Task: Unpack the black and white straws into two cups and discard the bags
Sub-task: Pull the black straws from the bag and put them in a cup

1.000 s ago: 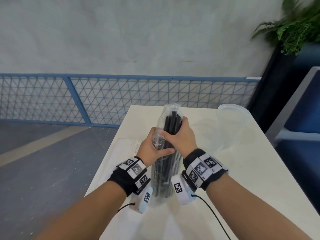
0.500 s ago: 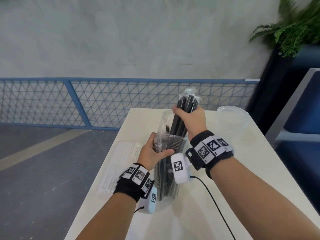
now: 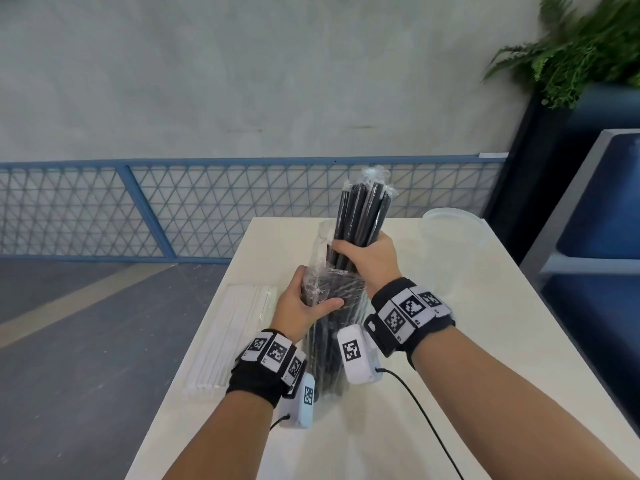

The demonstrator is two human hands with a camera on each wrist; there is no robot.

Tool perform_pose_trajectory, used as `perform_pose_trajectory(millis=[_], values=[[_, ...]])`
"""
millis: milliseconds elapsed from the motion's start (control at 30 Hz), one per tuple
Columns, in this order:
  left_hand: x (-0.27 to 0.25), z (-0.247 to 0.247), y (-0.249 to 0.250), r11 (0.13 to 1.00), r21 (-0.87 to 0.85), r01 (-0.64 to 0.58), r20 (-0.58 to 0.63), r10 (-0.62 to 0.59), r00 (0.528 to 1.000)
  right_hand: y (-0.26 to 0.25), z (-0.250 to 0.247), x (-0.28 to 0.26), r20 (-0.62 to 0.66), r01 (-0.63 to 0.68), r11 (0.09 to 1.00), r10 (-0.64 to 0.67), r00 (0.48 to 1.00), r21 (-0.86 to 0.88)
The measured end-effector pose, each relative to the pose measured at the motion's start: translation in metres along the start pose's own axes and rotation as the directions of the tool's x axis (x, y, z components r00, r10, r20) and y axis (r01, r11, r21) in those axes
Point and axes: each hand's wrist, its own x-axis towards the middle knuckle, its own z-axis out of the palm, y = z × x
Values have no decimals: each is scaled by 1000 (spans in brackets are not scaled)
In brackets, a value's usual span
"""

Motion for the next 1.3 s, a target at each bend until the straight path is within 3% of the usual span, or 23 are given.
perform_pose_trajectory(millis=[200,367,500,667,900,1067,1167,1300], values=[[2,-3,6,993,116,-19,70,11,998,-5,-1,3,135,-34,998,26,990,56],[2,-3,10,983,169,-71,94,55,994,-5,8,5,-58,83,990,-90,994,-111],[0,-1,16,997,50,-56,-10,57,998,-4,9,8,-77,59,990,-69,995,-126],[7,6,30,990,-114,-81,-135,66,989,-1,13,7,-6,-3,998,2,1000,-58],[10,5,21,998,-37,-53,-106,48,993,-23,-6,22,-70,-39,992,47,996,120],[10,9,22,998,-56,-15,-133,7,991,-23,-7,20,-99,-20,992,33,995,126],[7,14,32,990,-136,24,-170,-47,984,-20,-7,17,-51,-33,995,38,998,93],[9,19,35,995,-92,25,-248,-47,968,-12,-1,8,-11,-55,996,56,998,71]])
